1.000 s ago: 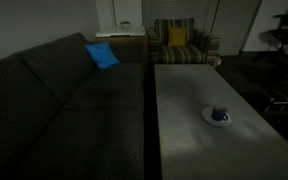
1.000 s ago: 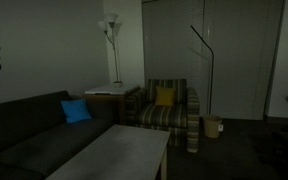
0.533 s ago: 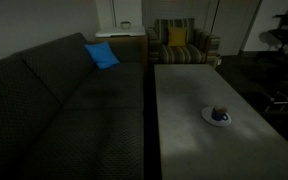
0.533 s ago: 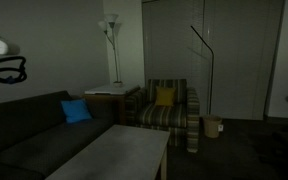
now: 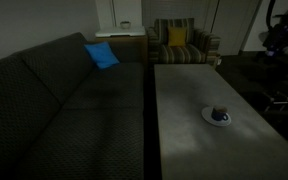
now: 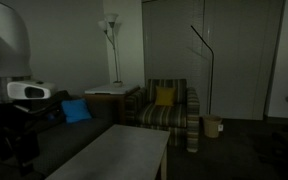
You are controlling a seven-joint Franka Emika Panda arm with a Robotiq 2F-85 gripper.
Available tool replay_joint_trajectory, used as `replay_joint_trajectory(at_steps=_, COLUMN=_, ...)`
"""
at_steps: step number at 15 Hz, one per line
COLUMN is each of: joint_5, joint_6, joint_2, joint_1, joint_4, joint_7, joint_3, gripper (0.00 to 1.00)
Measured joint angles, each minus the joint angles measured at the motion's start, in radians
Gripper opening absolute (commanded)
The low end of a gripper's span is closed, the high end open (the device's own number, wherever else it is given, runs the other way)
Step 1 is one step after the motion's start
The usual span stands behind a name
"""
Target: Pick up the mug on the plate and put it on the table
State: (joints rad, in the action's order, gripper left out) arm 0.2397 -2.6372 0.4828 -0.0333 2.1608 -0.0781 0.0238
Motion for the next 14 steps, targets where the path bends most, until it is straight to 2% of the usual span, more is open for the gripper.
replay_joint_trajectory(at_steps=6, joint_5=-0.008, joint_6=-0.01, joint_2=-0.016, joint_1=0.002, joint_4=0.005, joint_7=-0.001, joint_3=-0.012, gripper=1.0)
replay_joint_trajectory(at_steps=8, joint_5=-0.058, joint_6=-0.034, joint_2=-0.013, joint_1=-0.011, joint_4=0.024, joint_7=-0.008, joint_3=-0.012, gripper=1.0)
replay_joint_trajectory(at_steps=10, joint_5=-0.157, joint_6=-0.036, joint_2=0.007, joint_1=-0.047, joint_4=0.03, joint_7=-0.054, joint_3=0.009, gripper=1.0)
replay_joint_trajectory(at_steps=12, joint_5=-0.229, joint_6=-0.038, joint_2=0.051, joint_1=-0.076, joint_4=0.009, joint_7=-0.077, joint_3=0.028, gripper=1.0)
replay_joint_trajectory(at_steps=14, joint_5=-0.247, joint_6=-0.05, joint_2=0.118, joint_1=-0.081, joint_4=-0.042, joint_7=-0.08, joint_3=0.033, gripper=1.0)
